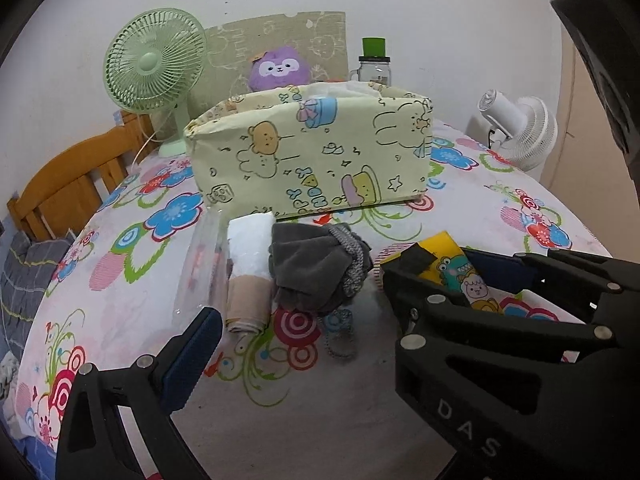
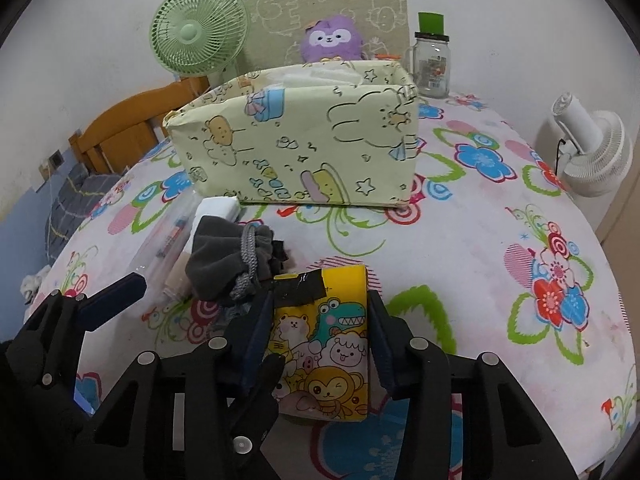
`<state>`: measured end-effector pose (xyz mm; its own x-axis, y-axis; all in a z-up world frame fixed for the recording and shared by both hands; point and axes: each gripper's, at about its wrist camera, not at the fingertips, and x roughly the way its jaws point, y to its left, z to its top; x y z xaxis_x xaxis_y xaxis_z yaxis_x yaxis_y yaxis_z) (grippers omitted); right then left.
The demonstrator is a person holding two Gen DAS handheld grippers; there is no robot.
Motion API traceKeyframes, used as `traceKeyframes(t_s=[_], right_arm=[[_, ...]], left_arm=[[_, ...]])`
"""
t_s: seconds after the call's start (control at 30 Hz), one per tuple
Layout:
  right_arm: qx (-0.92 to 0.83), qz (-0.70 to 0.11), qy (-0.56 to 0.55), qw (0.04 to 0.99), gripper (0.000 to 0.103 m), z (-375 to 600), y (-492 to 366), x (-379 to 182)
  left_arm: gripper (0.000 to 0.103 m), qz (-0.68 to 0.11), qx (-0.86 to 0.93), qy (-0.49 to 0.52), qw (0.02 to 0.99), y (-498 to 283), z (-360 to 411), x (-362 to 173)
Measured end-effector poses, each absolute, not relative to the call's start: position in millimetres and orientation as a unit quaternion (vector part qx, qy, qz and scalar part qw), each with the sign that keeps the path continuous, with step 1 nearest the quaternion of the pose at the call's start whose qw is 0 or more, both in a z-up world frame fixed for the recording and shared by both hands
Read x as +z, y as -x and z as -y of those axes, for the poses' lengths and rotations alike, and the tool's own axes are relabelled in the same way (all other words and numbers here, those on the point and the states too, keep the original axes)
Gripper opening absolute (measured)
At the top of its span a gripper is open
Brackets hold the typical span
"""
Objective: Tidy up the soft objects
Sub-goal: 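Grasp the yellow cartoon snack packet with the right tool while the left tool grasps the grey knit glove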
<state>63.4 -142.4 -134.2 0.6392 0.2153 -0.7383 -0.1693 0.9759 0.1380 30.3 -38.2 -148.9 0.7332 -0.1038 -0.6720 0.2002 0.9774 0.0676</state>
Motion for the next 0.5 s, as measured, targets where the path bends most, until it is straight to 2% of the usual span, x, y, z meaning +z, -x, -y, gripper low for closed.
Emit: traceKeyframes(t_s=[0.5], right_arm=[[0.072,-0.388,-0.058,0.917,0.048,178,-74,-119]], left_arm=[[0.102,-0.344,-0.080,-0.049,0.934,-57,55,-138]])
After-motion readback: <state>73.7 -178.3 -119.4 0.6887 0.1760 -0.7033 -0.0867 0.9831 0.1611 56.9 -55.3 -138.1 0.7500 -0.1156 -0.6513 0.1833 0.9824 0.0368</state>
